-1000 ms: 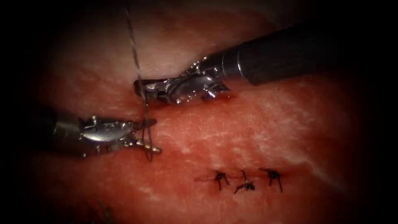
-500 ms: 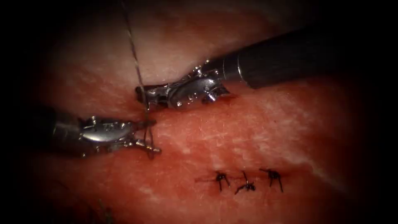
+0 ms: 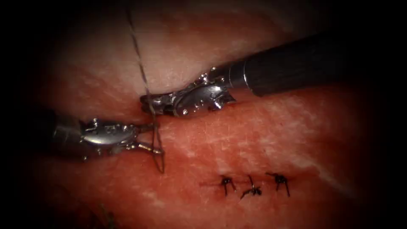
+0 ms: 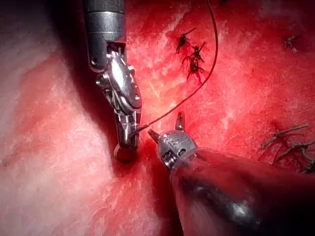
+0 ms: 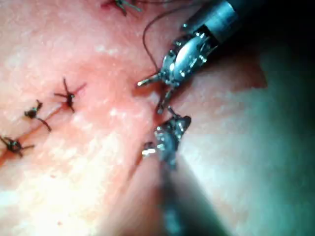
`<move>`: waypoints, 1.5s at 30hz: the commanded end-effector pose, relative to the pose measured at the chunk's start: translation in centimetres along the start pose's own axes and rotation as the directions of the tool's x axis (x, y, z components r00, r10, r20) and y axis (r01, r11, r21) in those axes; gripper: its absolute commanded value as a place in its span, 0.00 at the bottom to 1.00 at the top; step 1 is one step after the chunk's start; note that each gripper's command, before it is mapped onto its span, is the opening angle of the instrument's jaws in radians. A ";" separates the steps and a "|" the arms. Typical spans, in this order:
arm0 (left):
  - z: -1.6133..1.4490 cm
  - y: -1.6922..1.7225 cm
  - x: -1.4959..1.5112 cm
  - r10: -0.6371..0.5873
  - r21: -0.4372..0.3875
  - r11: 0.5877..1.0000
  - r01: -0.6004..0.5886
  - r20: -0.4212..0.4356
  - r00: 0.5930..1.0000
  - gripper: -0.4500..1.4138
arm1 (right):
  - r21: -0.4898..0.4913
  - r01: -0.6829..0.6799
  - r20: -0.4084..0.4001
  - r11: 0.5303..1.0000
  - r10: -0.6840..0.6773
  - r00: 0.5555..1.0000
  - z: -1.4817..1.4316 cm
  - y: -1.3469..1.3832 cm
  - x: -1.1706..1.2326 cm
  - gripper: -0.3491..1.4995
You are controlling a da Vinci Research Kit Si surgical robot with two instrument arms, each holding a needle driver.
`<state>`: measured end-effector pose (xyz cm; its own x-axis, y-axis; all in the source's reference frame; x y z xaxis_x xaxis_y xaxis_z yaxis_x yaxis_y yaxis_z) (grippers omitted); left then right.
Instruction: Wound Closure
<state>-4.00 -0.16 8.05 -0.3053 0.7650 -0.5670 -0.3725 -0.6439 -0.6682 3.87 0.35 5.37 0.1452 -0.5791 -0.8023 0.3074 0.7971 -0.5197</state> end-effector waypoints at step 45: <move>0.03 0.04 -0.10 -0.007 -0.003 1.000 0.007 0.006 1.000 0.45 | 0.120 -0.256 0.117 0.959 0.242 0.963 -0.07 -0.45 -0.28 0.00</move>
<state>-3.97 -0.18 8.04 -0.3064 0.7683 -0.5620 -0.3725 -0.6401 -0.6719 3.57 0.23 5.77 0.3301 -0.3809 -0.8637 0.3709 0.8937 -0.2523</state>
